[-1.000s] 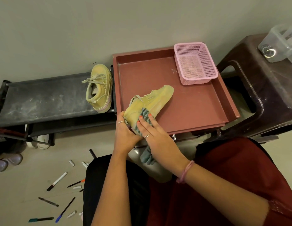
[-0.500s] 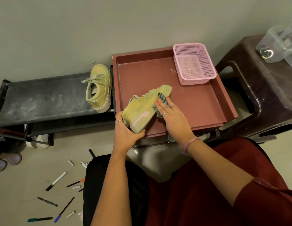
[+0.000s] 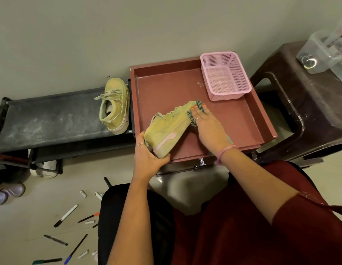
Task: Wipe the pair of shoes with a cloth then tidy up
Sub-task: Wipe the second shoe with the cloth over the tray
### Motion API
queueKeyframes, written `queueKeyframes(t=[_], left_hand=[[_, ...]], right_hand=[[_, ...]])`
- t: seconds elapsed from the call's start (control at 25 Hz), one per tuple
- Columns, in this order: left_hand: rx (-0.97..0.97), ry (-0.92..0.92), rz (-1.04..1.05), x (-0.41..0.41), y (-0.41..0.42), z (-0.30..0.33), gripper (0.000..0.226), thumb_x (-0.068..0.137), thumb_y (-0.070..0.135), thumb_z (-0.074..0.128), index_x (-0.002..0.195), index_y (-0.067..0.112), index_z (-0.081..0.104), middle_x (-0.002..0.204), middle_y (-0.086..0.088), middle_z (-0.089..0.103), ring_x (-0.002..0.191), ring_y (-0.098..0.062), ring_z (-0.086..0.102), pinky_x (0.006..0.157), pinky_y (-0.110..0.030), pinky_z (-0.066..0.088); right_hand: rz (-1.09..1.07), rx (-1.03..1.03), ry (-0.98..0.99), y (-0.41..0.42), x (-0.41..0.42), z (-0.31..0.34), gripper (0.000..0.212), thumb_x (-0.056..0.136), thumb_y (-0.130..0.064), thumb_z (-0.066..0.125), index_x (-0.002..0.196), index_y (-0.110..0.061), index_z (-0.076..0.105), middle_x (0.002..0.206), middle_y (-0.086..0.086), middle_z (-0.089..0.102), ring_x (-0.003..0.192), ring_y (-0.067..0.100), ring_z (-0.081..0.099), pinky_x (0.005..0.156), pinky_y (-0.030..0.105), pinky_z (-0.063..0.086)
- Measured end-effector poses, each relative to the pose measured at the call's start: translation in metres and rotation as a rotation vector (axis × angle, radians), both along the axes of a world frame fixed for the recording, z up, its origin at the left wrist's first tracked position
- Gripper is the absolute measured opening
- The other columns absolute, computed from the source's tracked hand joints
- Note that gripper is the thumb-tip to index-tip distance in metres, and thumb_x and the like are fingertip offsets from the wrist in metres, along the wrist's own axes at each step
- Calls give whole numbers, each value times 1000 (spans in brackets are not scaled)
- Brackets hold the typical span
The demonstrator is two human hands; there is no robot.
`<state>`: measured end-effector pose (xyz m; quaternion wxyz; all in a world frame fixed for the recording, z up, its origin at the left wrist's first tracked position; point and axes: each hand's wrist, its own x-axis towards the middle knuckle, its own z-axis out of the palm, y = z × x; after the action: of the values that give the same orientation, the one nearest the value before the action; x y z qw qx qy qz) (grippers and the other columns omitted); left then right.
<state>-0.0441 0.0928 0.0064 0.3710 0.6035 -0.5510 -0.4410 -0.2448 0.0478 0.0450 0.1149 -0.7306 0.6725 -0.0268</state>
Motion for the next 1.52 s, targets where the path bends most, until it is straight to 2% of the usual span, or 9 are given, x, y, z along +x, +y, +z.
queueKeyframes(t=[0.08,0.12,0.24,0.44,0.72,0.88,1.04,1.24,1.52], left_hand=[[-7,-1,-3,1,-3,-2,86,57,-5,86,120,21,34,114,1,55,96,14,56,74,-6,45],[-5,-1,-5,2,-4,-2,87,56,-6,86,120,20,34,114,1,54,96,15,56,75,-6,45],[9,3,-3,5,-5,-3,91,53,2,91,122,22,35,115,0,57,98,7,60,78,-10,48],[-9,31,16,4,-3,0,86,57,-3,89,118,22,35,109,5,57,91,13,60,72,-7,47],[-34,-2,-8,1,-4,-2,83,58,-8,85,122,14,35,108,11,52,93,18,55,72,-3,43],[-32,-80,-36,5,-6,-10,92,53,13,89,126,20,34,123,-4,50,106,-6,56,80,-7,44],[-70,-187,-74,9,-7,-13,113,52,21,87,141,36,19,137,-3,42,120,-15,49,98,-27,45],[-247,-273,-138,15,-18,-13,104,54,17,79,143,16,25,133,5,31,126,-23,42,104,-43,42],[-365,-635,-244,3,-27,-17,111,59,23,83,146,3,17,138,-14,29,132,-32,27,110,-57,31]], right_hand=[[39,30,-99,18,18,5,77,86,15,36,152,-16,10,159,-2,7,146,19,-1,107,22,5],[88,31,-157,35,31,5,82,83,18,38,151,-18,9,159,-3,7,146,17,-2,114,42,23],[190,60,-310,73,60,10,84,79,20,37,151,-16,12,159,-2,9,146,19,-1,116,29,9],[404,-191,-107,82,58,-9,54,89,-6,25,141,-5,39,147,11,40,135,32,37,106,44,40],[147,-75,100,-16,-1,-17,58,95,1,34,150,-11,19,156,7,21,144,26,20,116,36,24],[10,32,-22,-43,-25,-15,61,92,8,33,149,-11,23,155,6,25,143,23,21,116,28,14],[-13,57,-93,-22,-9,-10,78,83,16,37,151,-15,16,158,1,15,146,22,9,117,29,12],[148,48,-173,41,37,0,86,85,10,49,151,-20,3,159,-5,-1,146,19,-4,117,31,12],[161,-120,-55,57,42,-33,65,78,-2,36,143,-4,37,149,12,36,136,33,36,105,38,41]])
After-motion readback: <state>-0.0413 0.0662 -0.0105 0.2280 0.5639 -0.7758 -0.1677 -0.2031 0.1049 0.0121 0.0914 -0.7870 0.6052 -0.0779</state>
